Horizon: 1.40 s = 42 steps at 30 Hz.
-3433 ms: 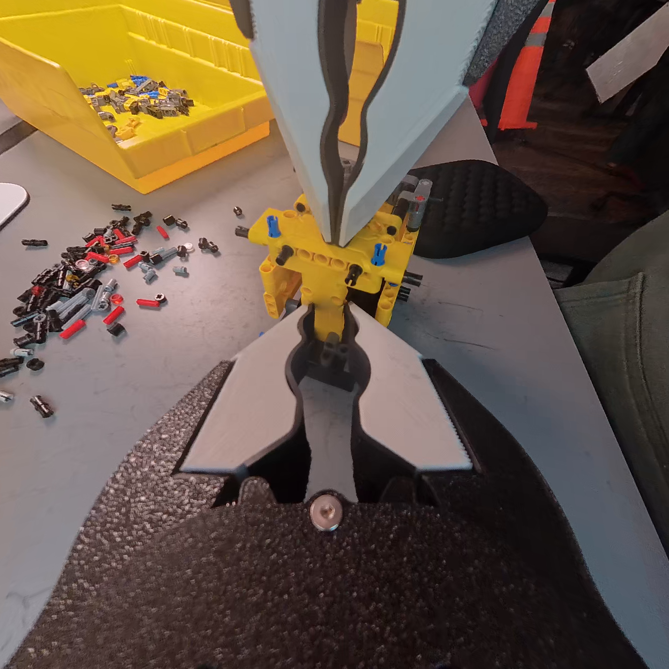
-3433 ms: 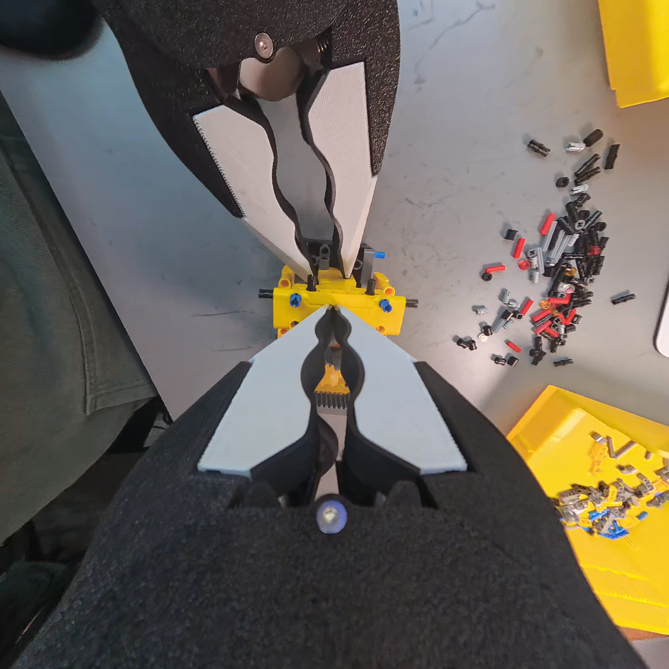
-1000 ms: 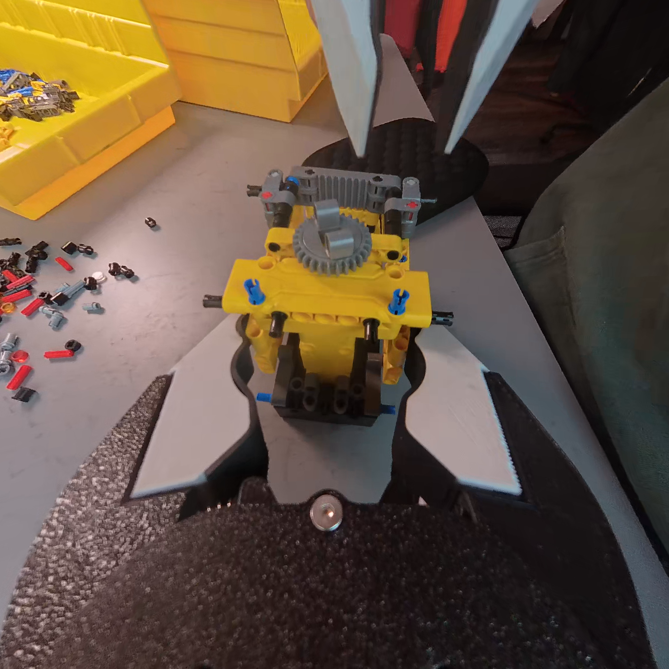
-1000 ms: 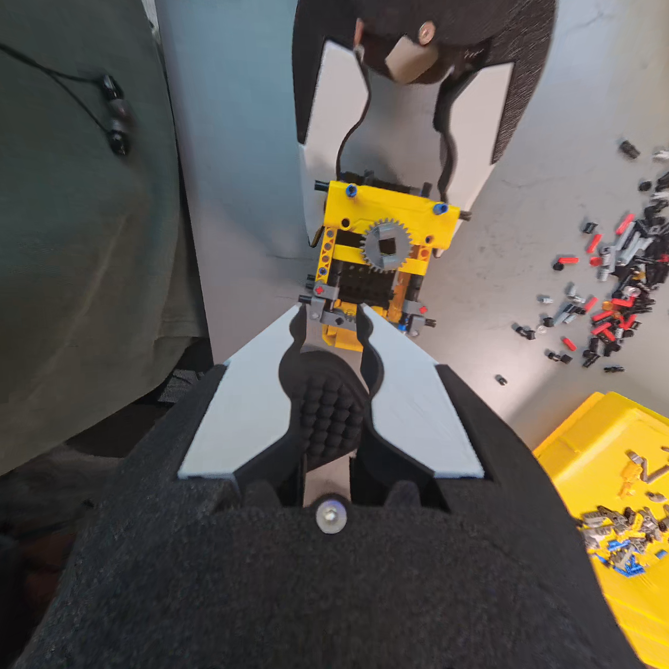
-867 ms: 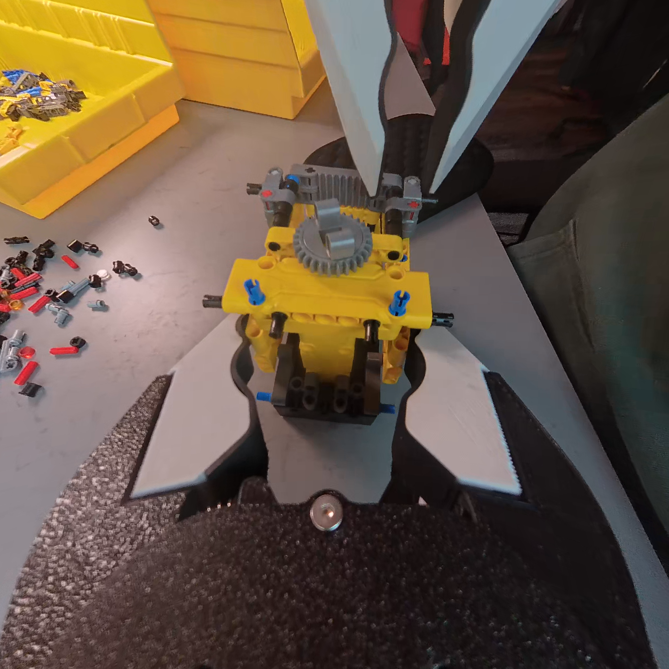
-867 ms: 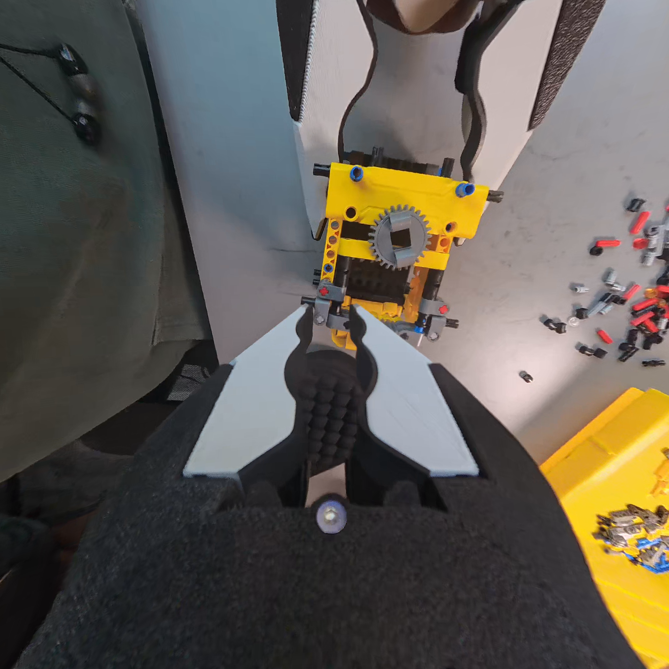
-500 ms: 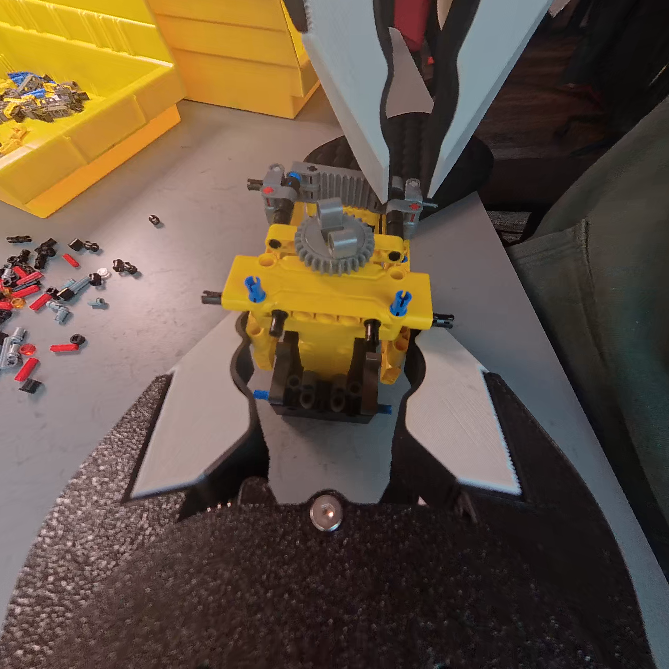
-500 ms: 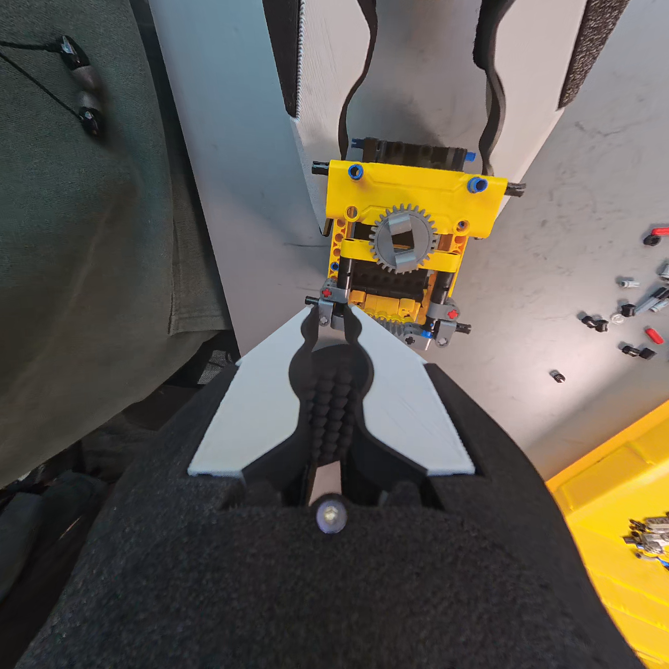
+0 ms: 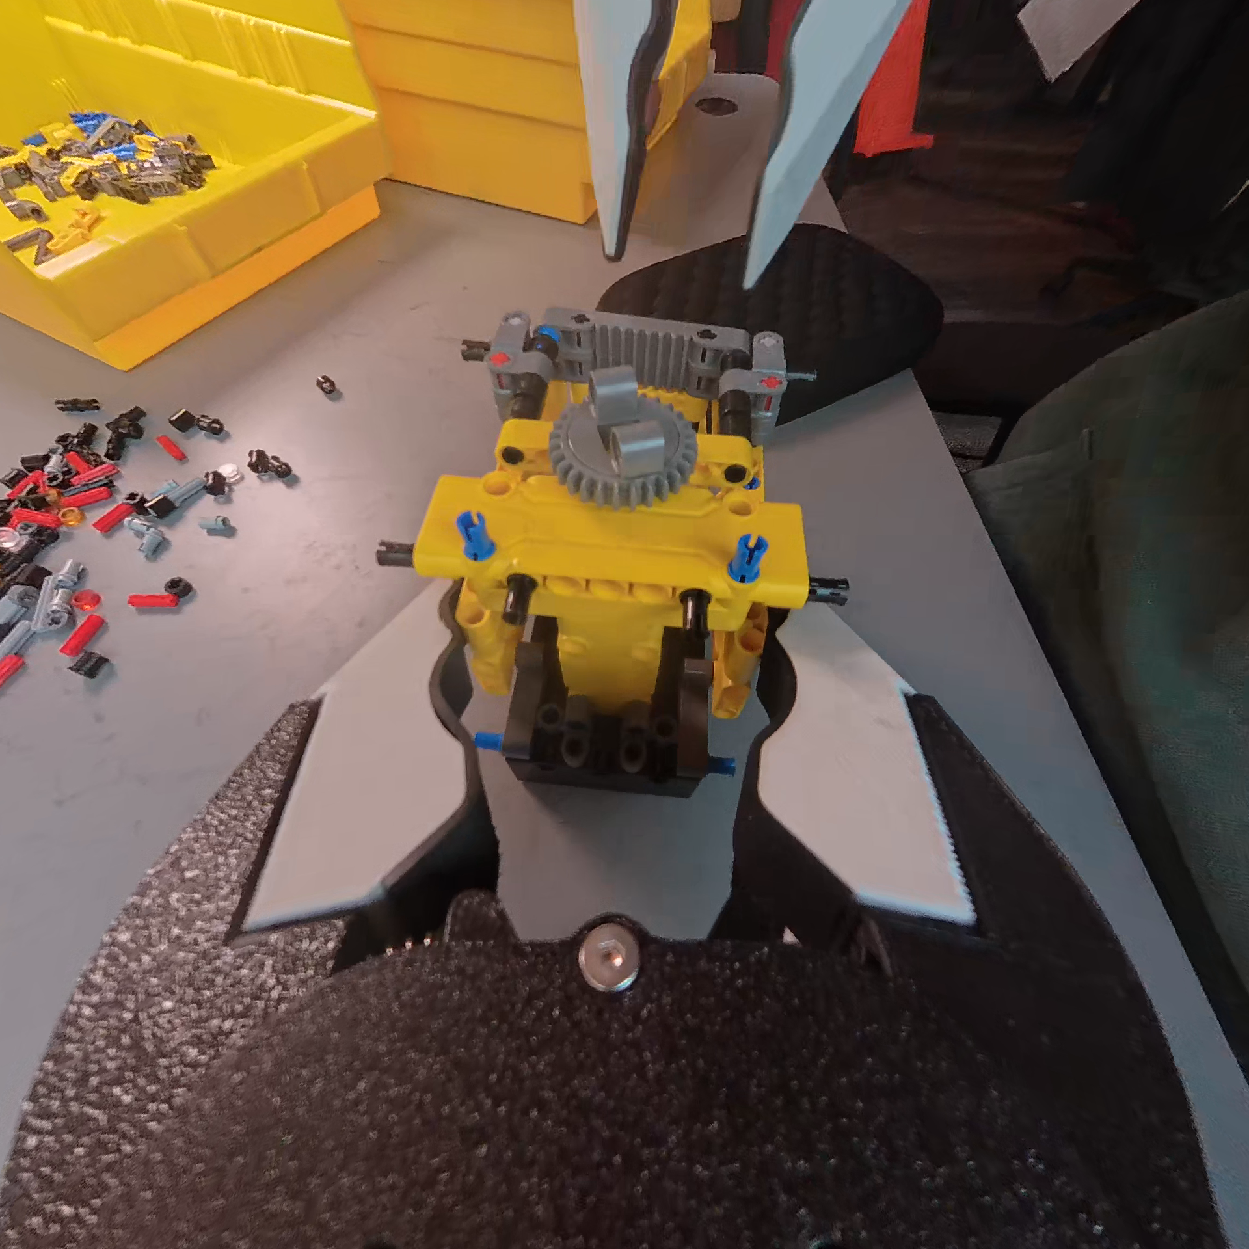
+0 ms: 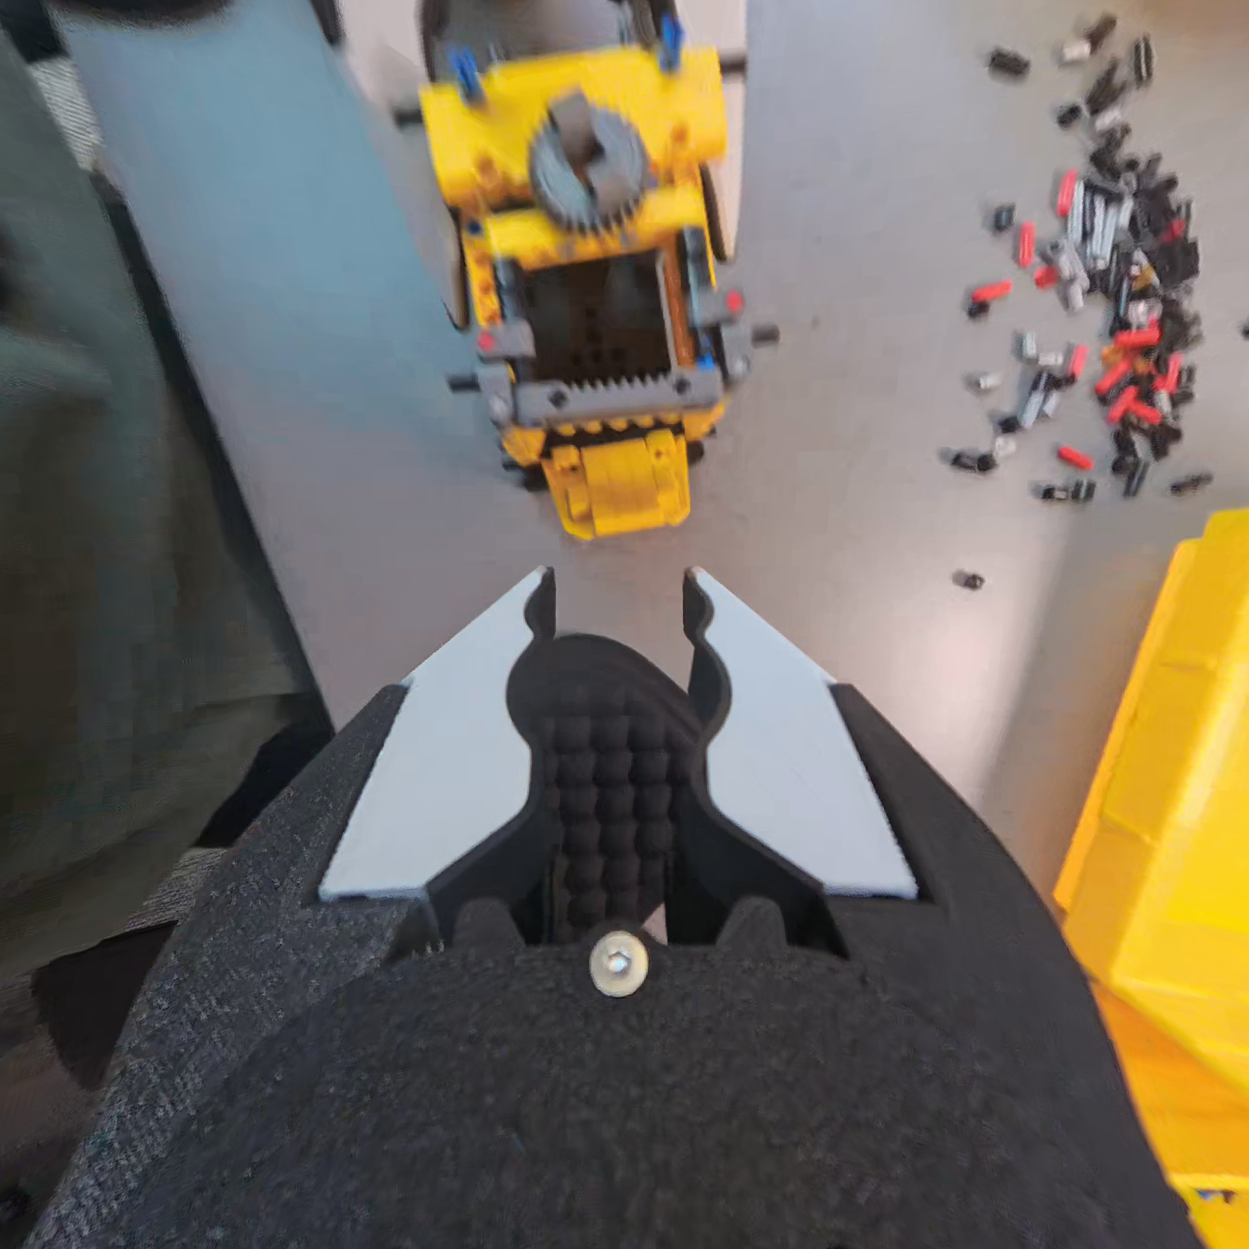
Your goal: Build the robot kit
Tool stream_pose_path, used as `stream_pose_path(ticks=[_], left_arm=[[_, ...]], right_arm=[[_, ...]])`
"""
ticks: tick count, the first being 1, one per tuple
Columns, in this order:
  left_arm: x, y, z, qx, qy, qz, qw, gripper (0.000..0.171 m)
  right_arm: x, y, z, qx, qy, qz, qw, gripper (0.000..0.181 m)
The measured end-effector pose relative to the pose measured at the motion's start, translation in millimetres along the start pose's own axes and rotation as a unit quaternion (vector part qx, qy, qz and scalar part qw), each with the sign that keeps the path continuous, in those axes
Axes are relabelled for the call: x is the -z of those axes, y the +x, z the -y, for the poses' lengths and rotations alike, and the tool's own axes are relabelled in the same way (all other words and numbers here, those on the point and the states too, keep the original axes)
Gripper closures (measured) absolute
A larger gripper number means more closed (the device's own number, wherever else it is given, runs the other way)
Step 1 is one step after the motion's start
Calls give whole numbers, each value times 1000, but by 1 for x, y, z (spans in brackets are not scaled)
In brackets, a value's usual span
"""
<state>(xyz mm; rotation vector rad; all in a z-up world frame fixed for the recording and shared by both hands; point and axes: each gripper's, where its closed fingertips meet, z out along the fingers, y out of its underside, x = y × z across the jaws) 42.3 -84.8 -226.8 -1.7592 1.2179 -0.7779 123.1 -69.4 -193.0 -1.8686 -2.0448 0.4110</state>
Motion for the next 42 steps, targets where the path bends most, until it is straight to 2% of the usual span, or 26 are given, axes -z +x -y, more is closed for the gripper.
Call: stream_pose_path(ticks=[1,3,6,8,10,14,17,20,24,26,29,32,35,39,42], left_arm=[[1,-1,0,1,3,-3,1000,86],[2,-2,-1,4,5,-11,1000,86],[3,-2,-1,5,5,-14,1000,86],[3,-3,-1,7,5,-13,1000,86],[3,-2,-1,11,5,-13,1000,86],[2,-3,-1,17,5,-11,1000,86],[3,-3,-1,19,5,-13,1000,85],[5,-3,-2,19,3,-27,999,84],[7,-7,-10,15,-19,-57,998,79],[7,-14,-16,13,-43,-58,997,69],[13,-28,-20,19,-69,-47,996,69],[27,-45,-26,47,-83,-24,995,76],[45,-71,-28,82,-55,44,994,84],[79,-93,-9,117,69,141,981,106],[99,-92,3,116,126,181,969,117]], right_arm=[[-10,5,-16,0,-6,-12,1000,144],[-31,8,-27,11,12,-15,1000,150],[-52,4,-10,31,75,-5,997,168],[-52,-1,7,55,122,4,991,180],[-44,-4,29,61,178,23,982,181],[-52,0,29,110,154,18,982,181],[-46,-1,27,84,191,49,977,171],[-31,12,24,58,243,42,967,159],[-18,26,23,27,297,39,954,101],[-19,31,23,36,303,34,952,88],[-21,27,29,72,311,51,946,90],[-29,20,34,118,296,72,945,105],[-40,27,42,134,287,72,946,109],[-44,45,53,115,318,73,938,110],[-46,54,54,97,343,60,932,109]])
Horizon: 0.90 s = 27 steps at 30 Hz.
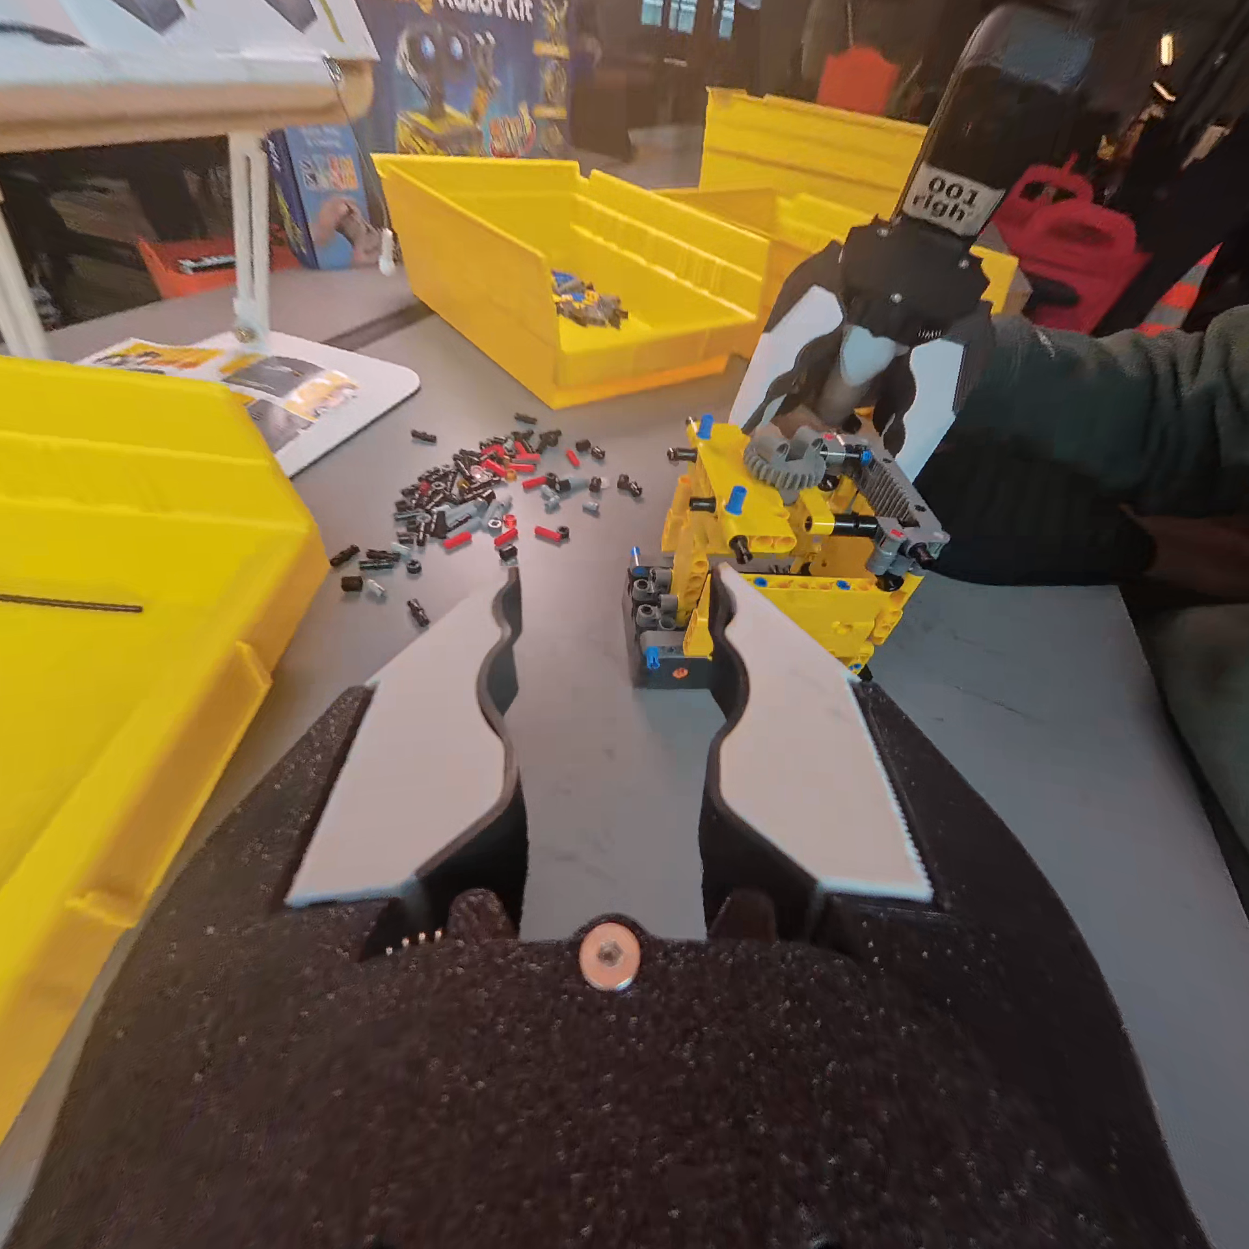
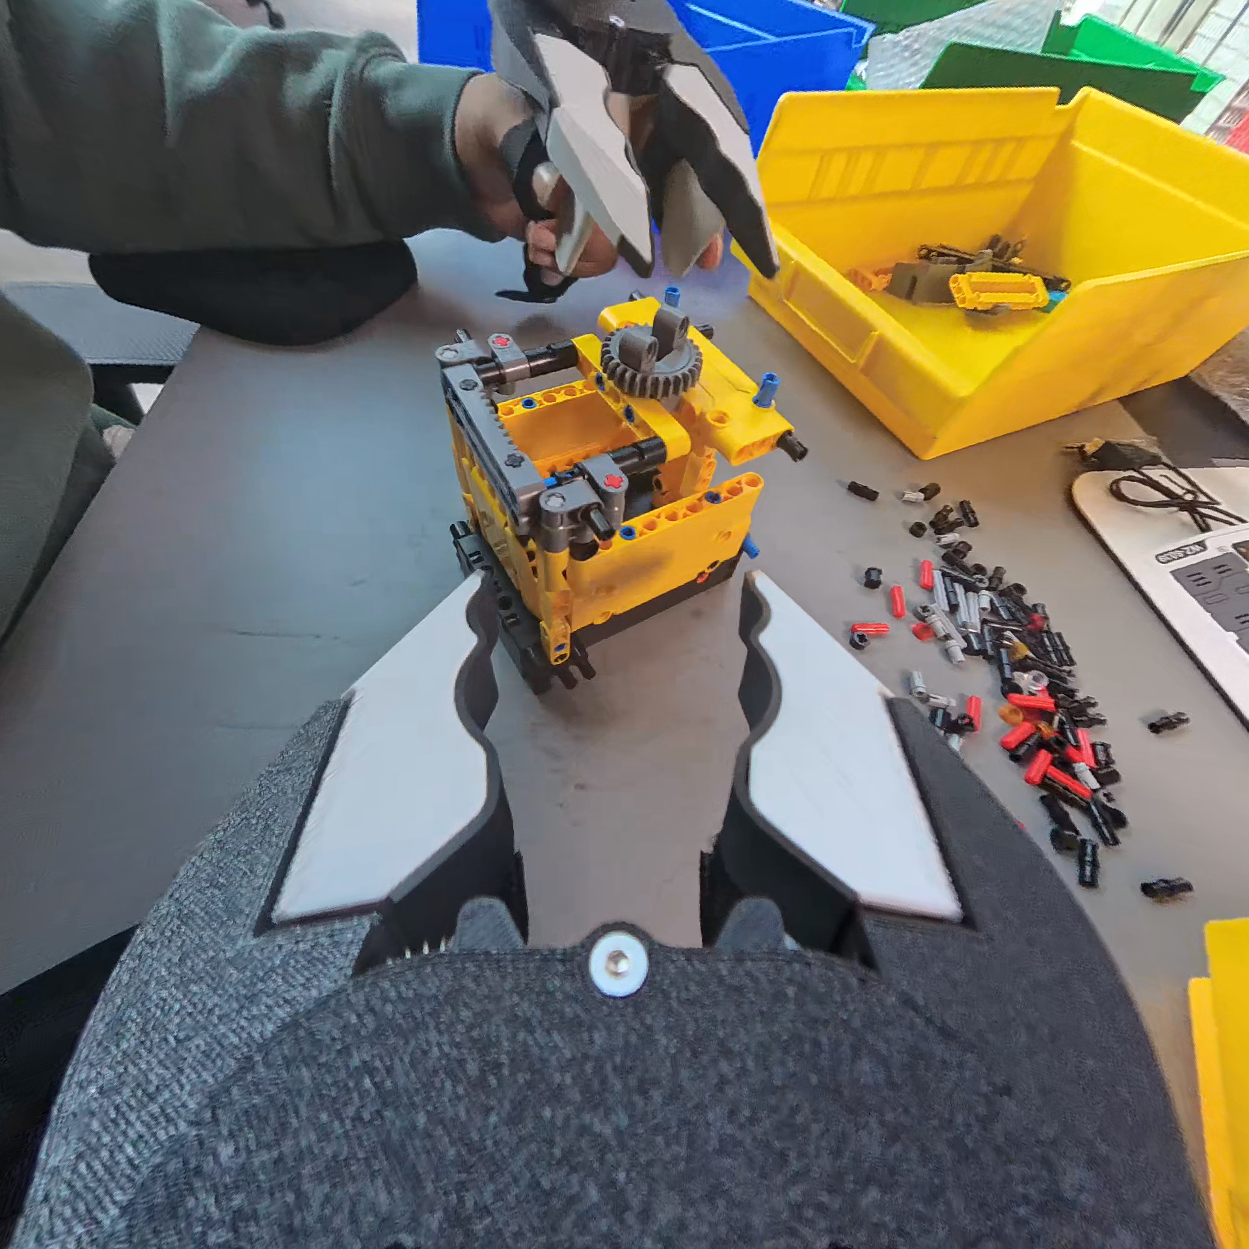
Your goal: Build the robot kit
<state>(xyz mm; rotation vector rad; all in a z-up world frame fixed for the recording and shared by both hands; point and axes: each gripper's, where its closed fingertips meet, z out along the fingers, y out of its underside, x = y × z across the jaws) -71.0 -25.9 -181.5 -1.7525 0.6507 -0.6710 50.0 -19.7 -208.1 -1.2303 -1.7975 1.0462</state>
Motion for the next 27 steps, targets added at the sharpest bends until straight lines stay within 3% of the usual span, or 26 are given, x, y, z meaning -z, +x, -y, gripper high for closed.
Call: stream_pose_path(ticks=[2,5,9,12,16,20,24,27], left_arm=[[4,1,3,-8,19,19,1000,117],[2,0,10,-14,56,47,997,111],[-3,-7,14,-23,72,91,993,98],[-5,-10,11,-33,62,112,991,97],[-9,-2,9,-30,48,94,994,104],[-7,4,12,-8,57,63,996,108],[-8,21,5,23,36,-17,999,96],[-12,43,-7,29,-2,-86,996,96]], right_arm=[[-1,-1,-3,-9,6,0,1000,108],[-6,-15,-3,-65,0,43,997,73],[-12,-1,-6,-65,12,-3,998,51],[-10,12,-7,-68,19,-43,997,55],[1,22,1,-76,52,-68,993,78],[-1,11,-7,-85,31,-34,995,71],[-13,-6,-15,-61,-10,-6,998,65],[-20,-11,-6,-57,2,3,998,67]])
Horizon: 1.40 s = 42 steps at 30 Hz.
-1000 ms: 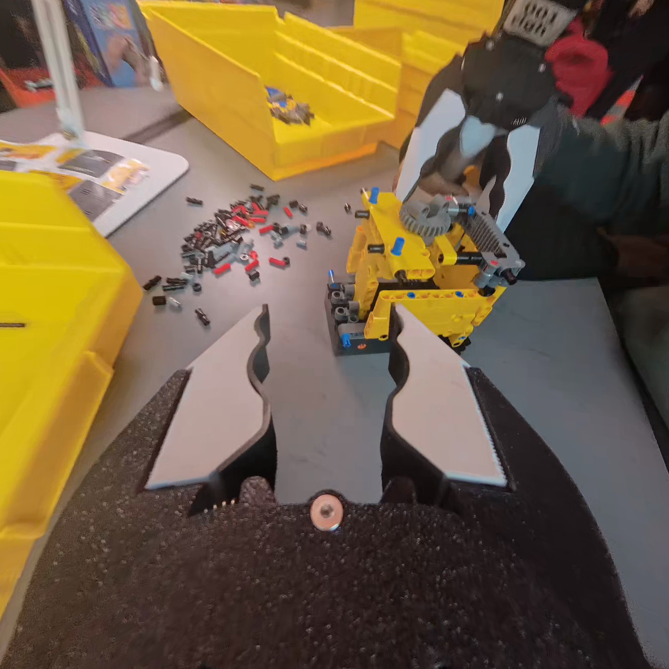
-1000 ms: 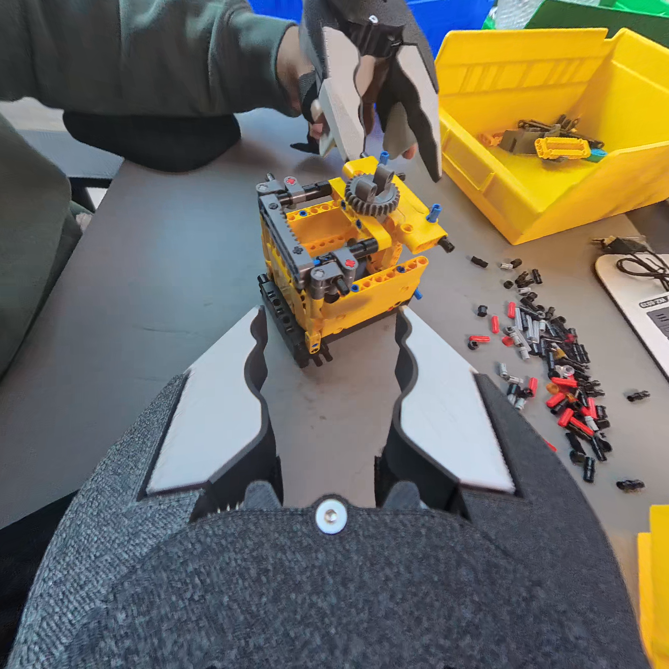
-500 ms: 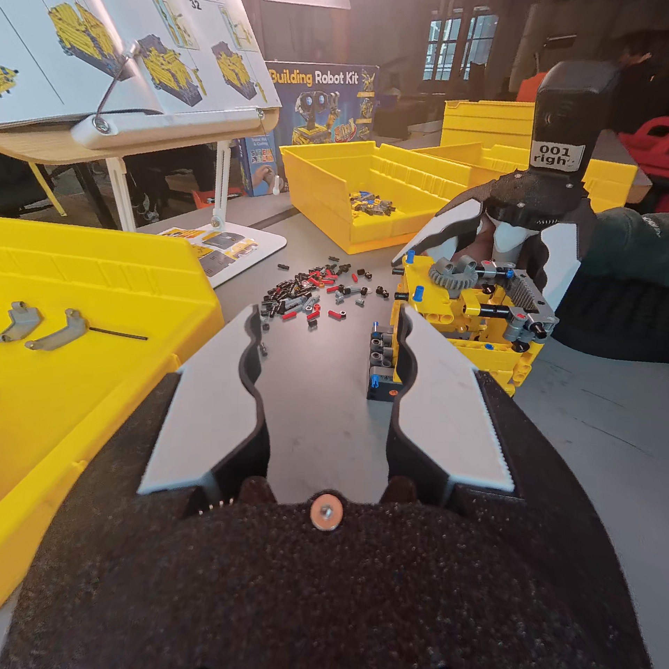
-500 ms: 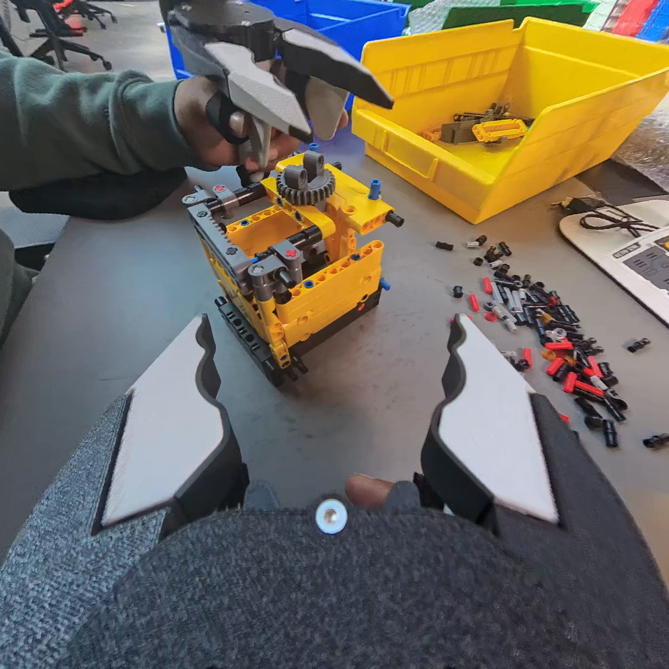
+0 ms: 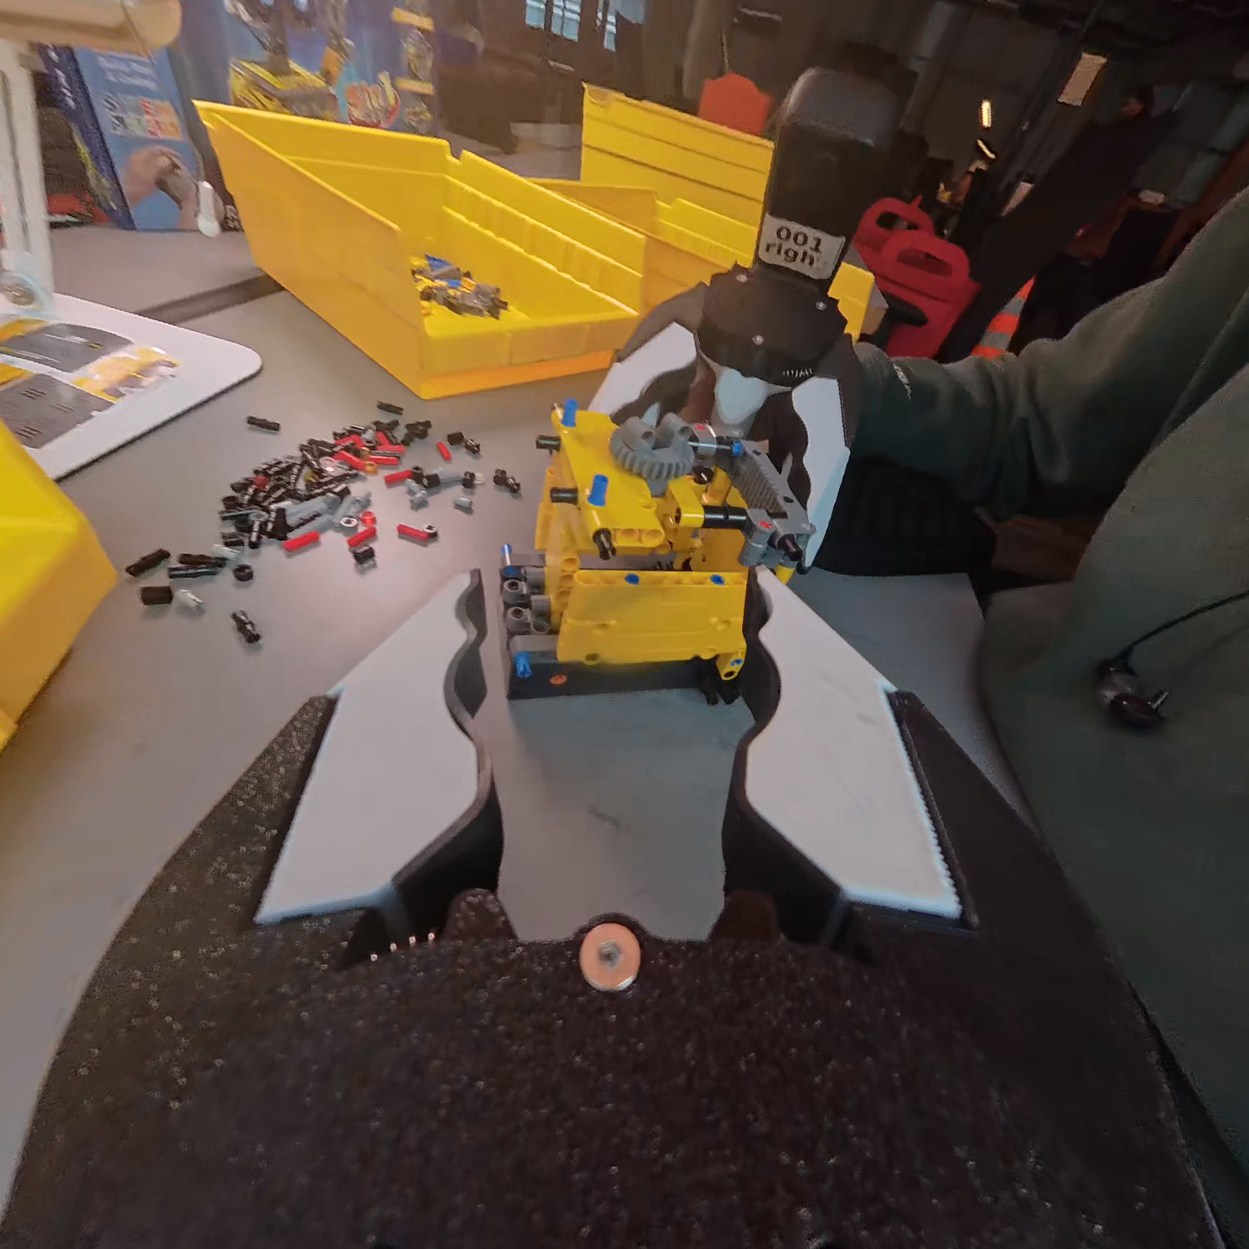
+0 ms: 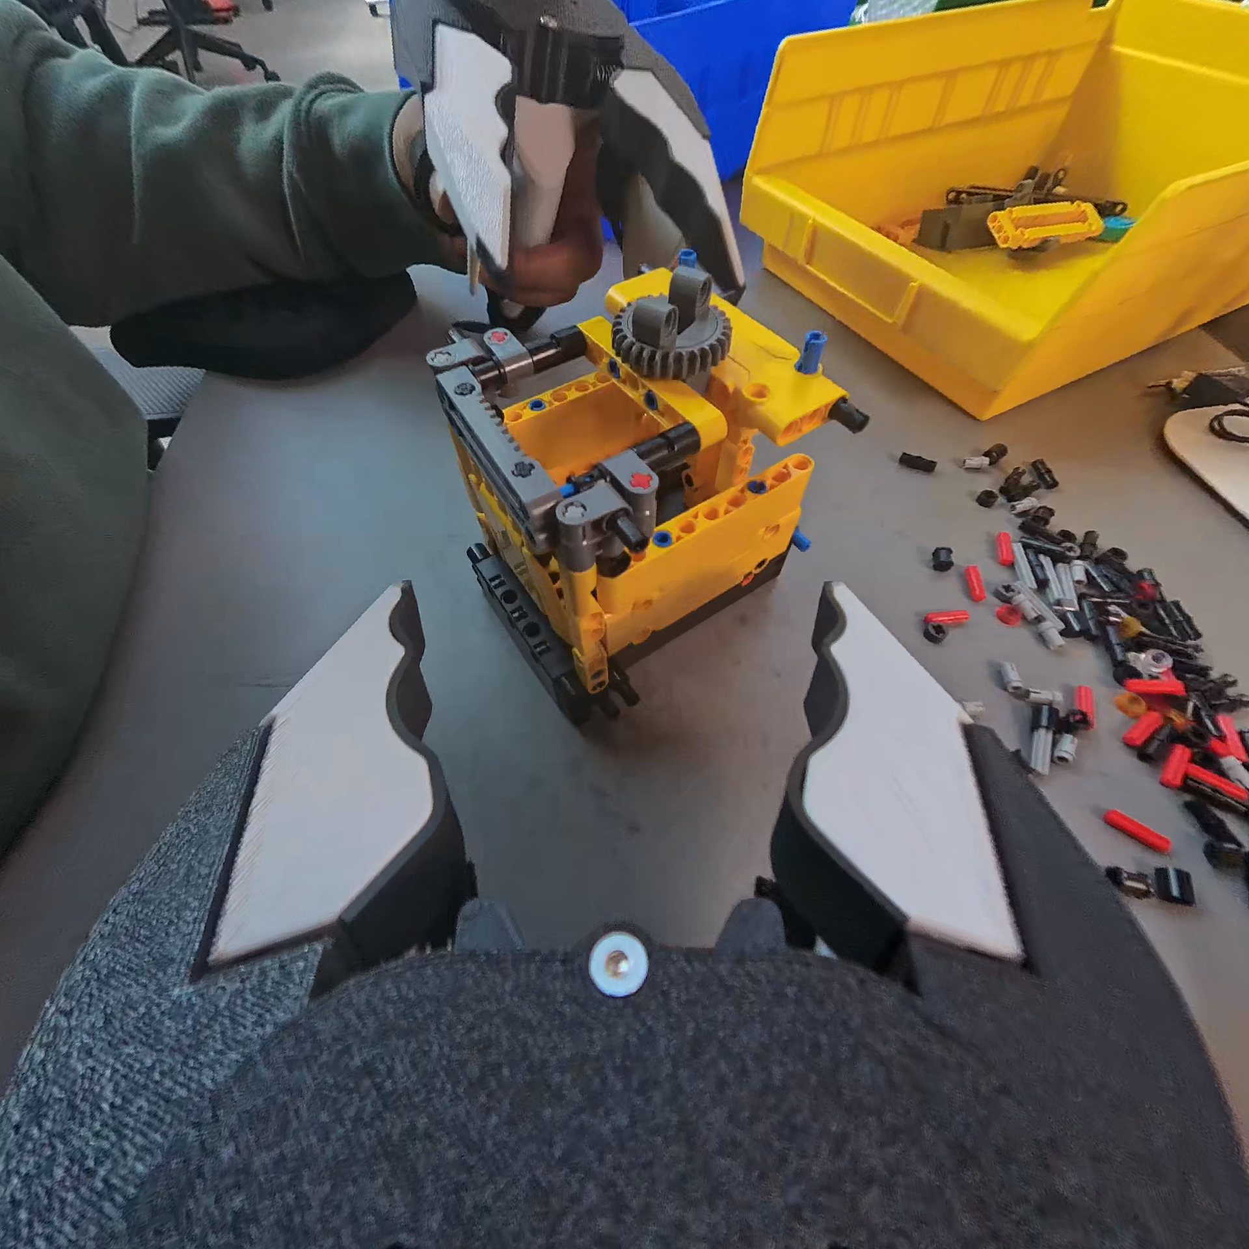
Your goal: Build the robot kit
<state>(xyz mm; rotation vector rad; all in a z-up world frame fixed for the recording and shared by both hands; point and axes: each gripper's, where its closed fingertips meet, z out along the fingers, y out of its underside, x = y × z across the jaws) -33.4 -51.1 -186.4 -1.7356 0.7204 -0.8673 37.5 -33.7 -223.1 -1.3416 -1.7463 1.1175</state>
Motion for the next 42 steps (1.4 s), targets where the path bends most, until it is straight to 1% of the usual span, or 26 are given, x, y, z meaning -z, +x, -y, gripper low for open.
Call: stream_pose_path(ticks=[2,3,5,6,7,9,11,13,15,16,18,19,20,22,23,24,26,28,29,31,33,36,39,42], left_arm=[[-8,8,-9,-14,-27,-12,999,95],[-11,12,-12,-23,-39,-17,999,95],[-16,18,-18,-33,-56,-23,998,95],[-18,20,-19,-36,-62,-23,997,95],[-18,19,-20,-38,-64,-17,997,93],[-16,15,-19,-41,-65,-6,997,95],[-14,11,-19,-35,-62,2,997,100],[-12,5,-16,-33,-57,21,998,106],[-10,3,-9,-36,-38,31,998,106],[-8,1,-4,-36,-23,39,998,108],[-4,-5,7,-34,10,60,998,111],[0,-10,12,-35,28,77,996,113],[4,-15,18,-38,47,94,994,116],[14,-25,27,-43,78,127,988,120],[18,-29,30,-46,87,139,985,125],[22,-33,31,-50,93,153,983,129],[30,-39,35,-55,107,178,977,144],[39,-50,35,-48,110,213,970,155],[43,-55,34,-39,109,226,967,157],[44,-56,32,-17,109,220,969,164],[44,-56,32,-12,109,220,969,171],[41,-57,28,-11,96,221,971,171],[39,-56,27,-14,87,220,971,164],[38,-57,27,-19,87,221,971,157]], right_arm=[[-5,2,3,0,0,-6,1000,74],[-8,4,2,0,-3,-10,1000,80],[-11,9,1,-9,-8,-18,1000,98],[-12,8,2,-11,-6,-12,1000,101],[-12,7,3,-10,-5,-4,1000,109],[-12,9,3,-1,-3,-6,1000,116],[-8,20,3,4,-1,-26,1000,114],[-5,26,3,-14,6,-31,999,119],[-4,31,3,-24,6,-43,999,127],[-4,36,3,-24,6,-55,998,128],[-2,40,4,-23,12,-65,998,126],[0,40,8,-26,25,-60,998,120],[2,38,12,-32,37,-53,997,113],[2,34,13,-47,32,-36,998,87],[1,33,11,-51,18,-37,998,79],[-1,31,9,-46,7,-40,998,76],[-5,25,11,-33,-5,-43,999,74],[-9,22,13,-20,-18,-52,998,74],[-10,22,15,-16,-21,-59,998,74],[-11,23,21,-20,-15,-69,997,72],[-12,26,24,-35,-8,-82,996,71],[-16,28,22,-56,-5,-94,994,68],[-23,26,18,-54,-18,-101,993,68],[-30,24,17,-57,-21,-100,993,80]])
